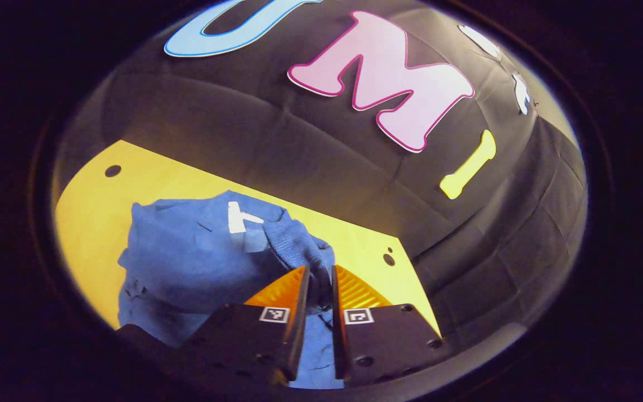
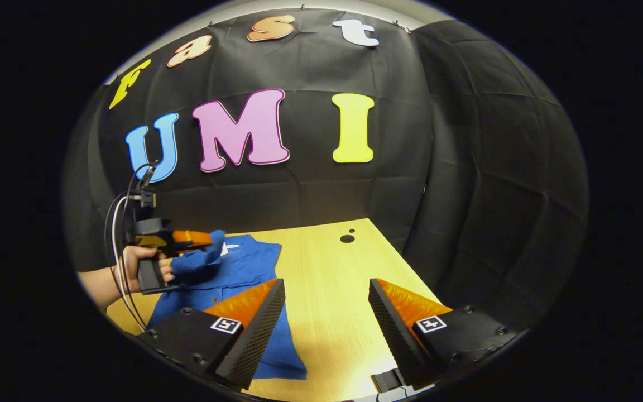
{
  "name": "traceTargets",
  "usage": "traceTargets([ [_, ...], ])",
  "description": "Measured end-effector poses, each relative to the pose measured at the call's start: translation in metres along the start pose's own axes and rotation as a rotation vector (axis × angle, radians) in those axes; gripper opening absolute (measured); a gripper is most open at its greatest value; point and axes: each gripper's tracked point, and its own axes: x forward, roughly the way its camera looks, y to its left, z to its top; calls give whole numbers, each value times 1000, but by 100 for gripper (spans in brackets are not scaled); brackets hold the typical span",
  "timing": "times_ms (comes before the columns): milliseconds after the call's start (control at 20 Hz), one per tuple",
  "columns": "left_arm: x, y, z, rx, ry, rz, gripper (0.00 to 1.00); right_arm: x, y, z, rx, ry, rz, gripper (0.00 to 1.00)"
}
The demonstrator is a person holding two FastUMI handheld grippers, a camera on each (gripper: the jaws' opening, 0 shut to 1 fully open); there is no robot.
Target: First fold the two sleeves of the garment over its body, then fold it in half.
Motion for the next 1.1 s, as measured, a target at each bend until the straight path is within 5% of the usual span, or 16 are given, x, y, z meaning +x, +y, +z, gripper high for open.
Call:
traceTargets([
  [150, 9, -11, -5, 62, -8, -15, 87, -1, 6, -14, -32, 20, 17, 96],
  [450, -106, 38, -27, 180, -25, 26, 85, 4, 24, -45, -44, 67, 37, 96],
  [700, -238, 134, -108, 281, 107, 240, 84, 5, 39, -106, -52, 215, 49, 96],
  [900, -307, 198, -197, 155, 257, 387, 85, 1, 44, -178, -57, 420, 43, 98],
  [1100, -321, 225, -243, 77, 345, 462, 85, 5, 44, -224, -23, 568, 29, 98],
])
